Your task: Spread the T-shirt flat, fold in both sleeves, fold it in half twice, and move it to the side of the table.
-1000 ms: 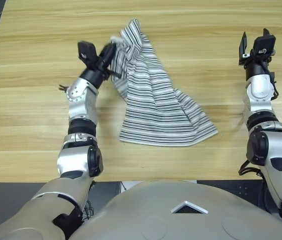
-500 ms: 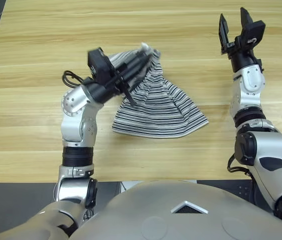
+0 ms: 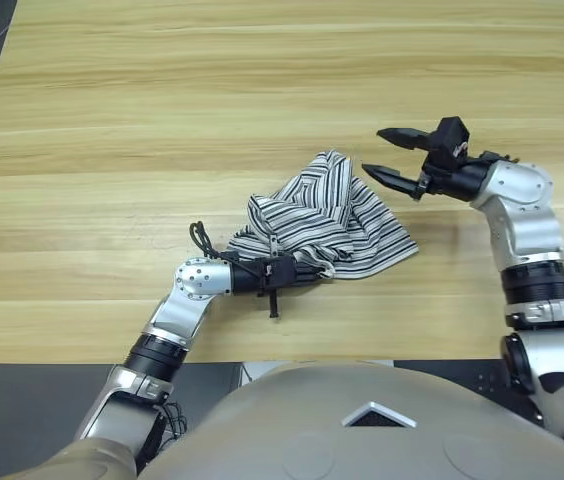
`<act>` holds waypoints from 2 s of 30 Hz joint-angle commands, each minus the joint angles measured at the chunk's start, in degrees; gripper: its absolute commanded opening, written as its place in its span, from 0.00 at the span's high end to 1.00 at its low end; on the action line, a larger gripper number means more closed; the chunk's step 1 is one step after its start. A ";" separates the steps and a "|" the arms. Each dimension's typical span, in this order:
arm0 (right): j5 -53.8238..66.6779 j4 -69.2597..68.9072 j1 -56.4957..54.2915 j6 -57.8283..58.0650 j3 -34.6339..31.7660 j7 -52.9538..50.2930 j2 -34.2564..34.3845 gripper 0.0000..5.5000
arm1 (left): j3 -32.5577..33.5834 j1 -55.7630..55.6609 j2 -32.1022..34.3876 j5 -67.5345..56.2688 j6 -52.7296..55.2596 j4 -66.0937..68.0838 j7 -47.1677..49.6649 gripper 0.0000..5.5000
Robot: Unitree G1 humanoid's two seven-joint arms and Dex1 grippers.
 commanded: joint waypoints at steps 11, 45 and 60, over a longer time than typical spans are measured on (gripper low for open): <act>-5.16 -20.73 9.43 8.08 13.80 3.96 -8.12 0.48 | -0.44 3.62 2.48 1.43 2.25 0.01 3.44 0.98; -36.62 23.34 -10.15 -20.75 17.39 -34.53 1.71 0.48 | -1.33 2.22 2.66 1.54 -2.15 4.54 4.21 0.98; -13.99 18.73 -9.54 -14.95 4.59 -30.63 4.02 0.48 | -1.61 1.88 2.85 1.51 -1.80 4.38 4.09 0.98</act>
